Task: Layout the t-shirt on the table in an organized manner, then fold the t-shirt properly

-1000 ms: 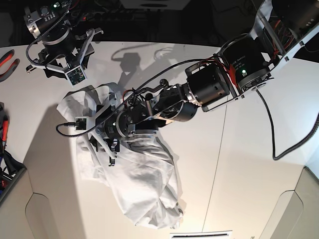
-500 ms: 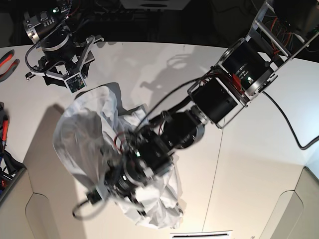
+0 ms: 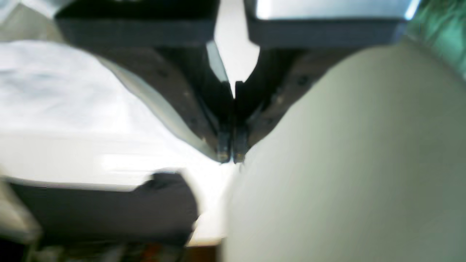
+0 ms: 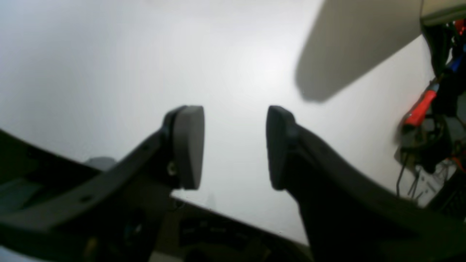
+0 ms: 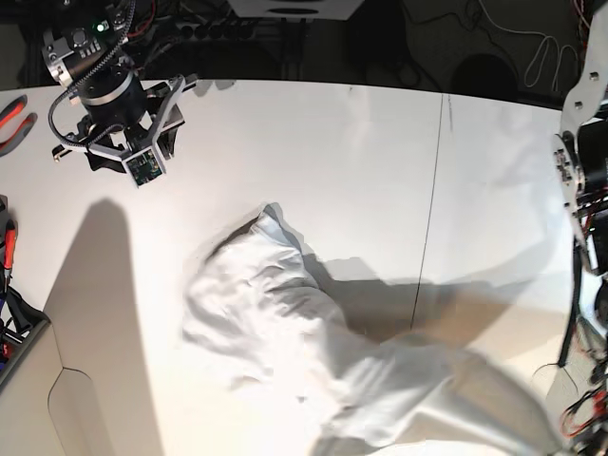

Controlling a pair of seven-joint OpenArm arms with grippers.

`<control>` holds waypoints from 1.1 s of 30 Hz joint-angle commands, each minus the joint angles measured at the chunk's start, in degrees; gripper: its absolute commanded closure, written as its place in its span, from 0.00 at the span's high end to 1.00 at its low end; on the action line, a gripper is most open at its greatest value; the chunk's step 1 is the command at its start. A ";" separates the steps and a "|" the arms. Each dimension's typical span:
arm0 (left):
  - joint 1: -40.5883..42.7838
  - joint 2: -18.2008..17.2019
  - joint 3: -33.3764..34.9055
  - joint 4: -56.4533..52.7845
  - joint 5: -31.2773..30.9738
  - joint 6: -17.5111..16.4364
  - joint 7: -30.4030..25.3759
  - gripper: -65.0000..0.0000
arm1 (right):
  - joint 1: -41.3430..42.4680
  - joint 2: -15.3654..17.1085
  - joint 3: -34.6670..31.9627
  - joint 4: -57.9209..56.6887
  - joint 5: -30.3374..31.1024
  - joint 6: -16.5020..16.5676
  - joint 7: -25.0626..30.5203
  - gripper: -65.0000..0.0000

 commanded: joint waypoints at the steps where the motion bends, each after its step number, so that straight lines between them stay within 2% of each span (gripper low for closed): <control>1: -0.72 -2.01 -1.18 -1.18 -0.26 -2.91 -0.24 0.00 | 0.02 0.31 0.22 0.96 -0.09 -0.42 1.03 0.41; 2: 0.04 -3.21 -2.05 -3.21 -0.26 -6.32 0.39 0.00 | 0.07 0.31 0.22 0.96 -0.09 -0.42 1.03 0.41; 4: 1.64 -4.72 -2.60 -7.02 -0.26 -12.39 1.40 0.36 | 0.55 0.31 0.22 0.96 0.09 -0.42 1.01 0.41; 5: 2.49 -5.09 -2.60 -8.44 -0.31 -12.83 1.97 0.51 | 0.92 0.31 0.22 0.96 0.11 -0.42 1.03 0.41; 6: 3.28 -5.09 -2.60 -9.29 -0.37 -11.93 2.95 0.58 | 1.42 0.33 0.22 0.96 0.11 -0.42 1.05 0.41; 8: 5.33 -5.05 -2.60 -9.64 -2.16 -8.07 4.57 0.59 | 2.75 0.31 0.22 0.96 1.05 -0.42 1.11 0.41; 9: 6.47 -5.05 -2.60 -9.53 -4.44 -8.26 4.70 0.59 | 3.56 0.31 0.22 0.96 2.19 -0.42 1.20 0.41; 10: 7.52 -5.01 -2.60 -9.20 -6.78 -9.57 5.03 0.59 | 4.35 0.31 0.20 0.96 3.45 -0.42 1.33 0.41; 14: 11.15 -3.32 -2.60 -6.27 -17.64 -20.92 11.21 0.59 | 7.04 0.02 0.22 0.85 5.40 -0.66 3.80 0.41; 16: 12.31 -0.74 -2.60 -4.68 -21.77 -25.35 13.51 0.59 | 8.94 -1.07 0.22 -0.02 4.74 -4.09 5.75 0.41; 17: 12.92 0.68 -2.60 -4.24 -22.53 -26.10 13.99 0.59 | 10.29 -1.79 0.22 -1.07 4.74 -5.46 6.97 0.41; 22: 14.80 8.17 -2.49 -4.02 -22.53 -26.40 13.94 0.59 | 18.75 -6.62 0.44 -13.75 4.79 -6.49 11.19 0.42; 25: 15.06 10.88 -1.90 -4.04 -22.10 -26.38 13.94 0.59 | 26.84 -9.27 0.44 -26.18 5.35 -6.47 14.12 0.51; 29: 14.93 11.80 0.50 -4.04 -22.05 -26.36 13.92 0.59 | 39.56 -12.07 0.48 -44.28 6.97 -6.47 15.61 0.52; 33: 14.91 11.80 3.23 -4.04 -20.74 -26.08 13.92 0.59 | 49.99 -13.46 0.48 -61.22 8.79 -6.32 19.96 0.52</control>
